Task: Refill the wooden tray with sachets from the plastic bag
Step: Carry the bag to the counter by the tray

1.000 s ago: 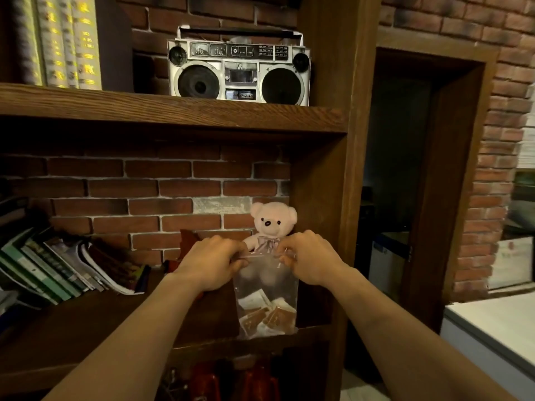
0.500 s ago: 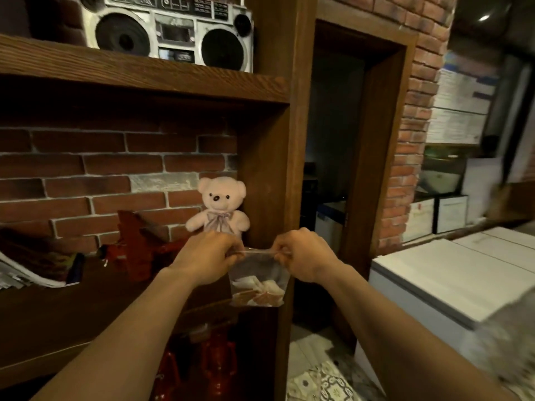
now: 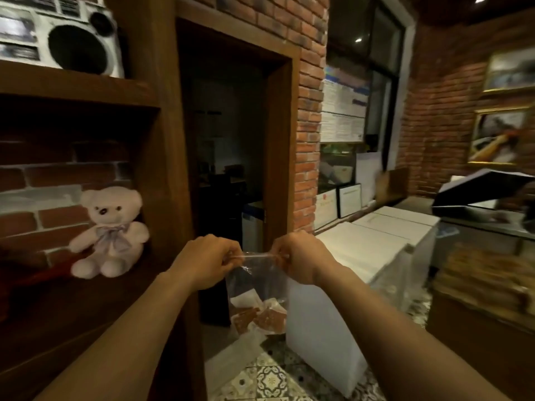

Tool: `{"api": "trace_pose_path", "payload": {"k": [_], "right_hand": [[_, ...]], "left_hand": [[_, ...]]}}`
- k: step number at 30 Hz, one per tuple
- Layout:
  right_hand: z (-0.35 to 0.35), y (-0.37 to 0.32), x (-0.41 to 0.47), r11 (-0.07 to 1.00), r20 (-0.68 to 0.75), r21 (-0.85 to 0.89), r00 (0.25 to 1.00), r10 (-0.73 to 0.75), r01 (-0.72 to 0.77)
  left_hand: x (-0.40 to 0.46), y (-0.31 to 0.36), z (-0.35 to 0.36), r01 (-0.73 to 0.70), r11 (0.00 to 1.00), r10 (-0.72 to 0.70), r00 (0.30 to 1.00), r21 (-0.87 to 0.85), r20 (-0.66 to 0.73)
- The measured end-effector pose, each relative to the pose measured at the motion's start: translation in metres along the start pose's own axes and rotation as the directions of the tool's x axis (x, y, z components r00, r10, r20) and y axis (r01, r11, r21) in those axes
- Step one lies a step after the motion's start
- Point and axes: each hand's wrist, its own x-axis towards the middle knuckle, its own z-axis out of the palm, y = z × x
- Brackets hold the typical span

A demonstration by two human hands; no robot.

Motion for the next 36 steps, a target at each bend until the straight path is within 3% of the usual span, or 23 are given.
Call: {"api": "trace_pose_path", "payload": {"k": [10, 17, 30, 36], "right_hand": [[-0.08, 0.14, -0.122, 0.96, -0.04, -0.125, 0.968, 0.248, -0.251], [-0.124, 0.218, -0.216, 0.874, -0.096, -0.173, 0.891, 0.444, -0.454], [-0.17, 0.288, -0.344, 0.701, -0.209, -0.215, 0.733, 0.647, -0.68], [-0.181, 0.309, -0.373, 0.663, -0.211, -0.219, 0.698, 0.684, -0.716]], "left_hand": [[0.064, 0.18, 0.068, -0.193, 0.981, 0.193, 0.981, -0.02, 0.028], [0.1, 0.297, 0.116, -0.402, 0.907, 0.412, 0.909, -0.13, 0.064], [0.12, 0.452, 0.176, -0.645, 0.723, 0.673, 0.739, -0.248, 0.04], [0.125, 0.496, 0.188, -0.664, 0.697, 0.699, 0.713, -0.27, 0.05]]}}
